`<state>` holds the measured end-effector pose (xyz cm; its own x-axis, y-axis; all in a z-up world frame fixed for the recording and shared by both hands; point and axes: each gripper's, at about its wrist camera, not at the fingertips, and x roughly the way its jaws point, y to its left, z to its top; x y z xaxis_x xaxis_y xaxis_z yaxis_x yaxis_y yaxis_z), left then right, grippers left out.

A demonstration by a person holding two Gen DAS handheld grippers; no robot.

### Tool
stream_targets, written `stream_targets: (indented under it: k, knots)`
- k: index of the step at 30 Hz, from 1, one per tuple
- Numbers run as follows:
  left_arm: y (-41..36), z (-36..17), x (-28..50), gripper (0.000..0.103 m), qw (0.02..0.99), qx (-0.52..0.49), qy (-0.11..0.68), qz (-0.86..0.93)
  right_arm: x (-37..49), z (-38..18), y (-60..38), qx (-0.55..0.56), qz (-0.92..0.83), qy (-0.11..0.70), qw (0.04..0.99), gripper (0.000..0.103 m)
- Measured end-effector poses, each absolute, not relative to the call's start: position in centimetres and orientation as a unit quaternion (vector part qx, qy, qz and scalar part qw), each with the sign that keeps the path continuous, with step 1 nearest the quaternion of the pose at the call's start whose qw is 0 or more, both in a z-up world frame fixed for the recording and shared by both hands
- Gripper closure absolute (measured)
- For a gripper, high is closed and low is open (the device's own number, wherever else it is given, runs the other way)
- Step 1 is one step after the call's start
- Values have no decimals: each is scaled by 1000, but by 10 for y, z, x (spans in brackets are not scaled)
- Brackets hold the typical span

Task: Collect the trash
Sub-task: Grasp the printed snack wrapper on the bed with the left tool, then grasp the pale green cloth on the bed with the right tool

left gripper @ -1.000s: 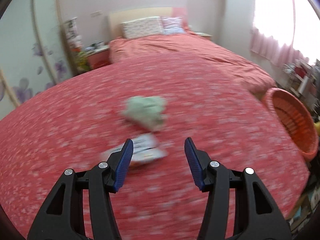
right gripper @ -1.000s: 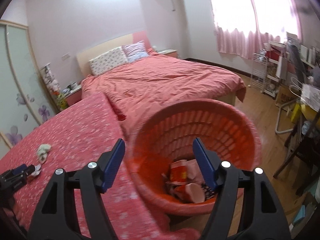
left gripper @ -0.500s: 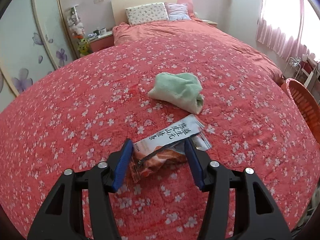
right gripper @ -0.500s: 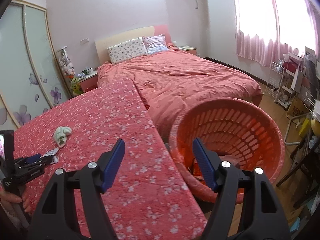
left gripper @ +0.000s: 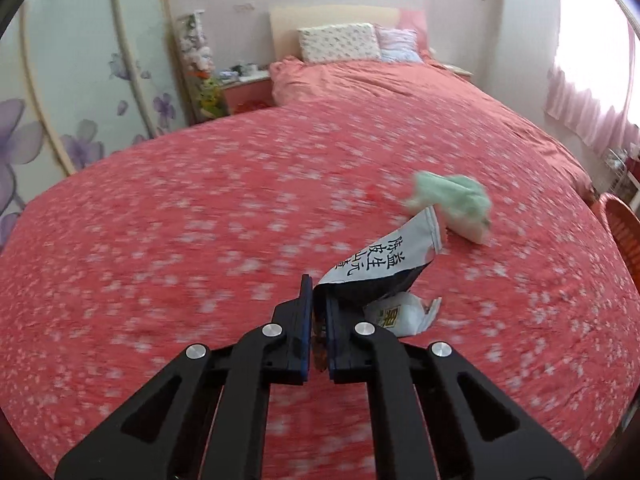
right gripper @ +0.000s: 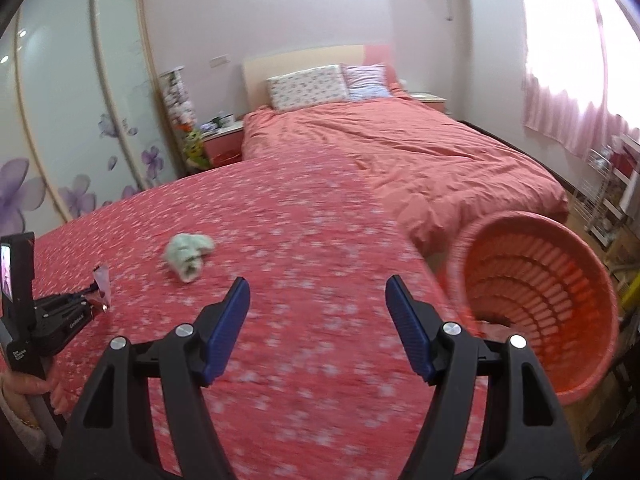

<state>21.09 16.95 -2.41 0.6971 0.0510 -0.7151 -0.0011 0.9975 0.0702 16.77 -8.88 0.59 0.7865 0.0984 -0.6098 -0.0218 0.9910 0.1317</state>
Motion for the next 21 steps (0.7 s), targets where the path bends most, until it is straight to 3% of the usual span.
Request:
stream_targets:
  k: [3, 7, 12, 21]
  knots:
    - [193, -18, 209, 97, 924, 31, 379, 47, 187, 2, -57, 51, 59, 336, 938, 36]
    - [224, -11, 207, 97, 926, 12, 372, 67, 217, -6, -15, 48, 98, 360, 927, 54]
    - [247, -7, 206, 97, 927, -7, 369, 74, 252, -20, 24, 39, 114, 387, 914, 65]
    - [247, -3, 202, 97, 929, -11, 365, 61, 285, -37, 44, 31, 95, 414, 905, 67]
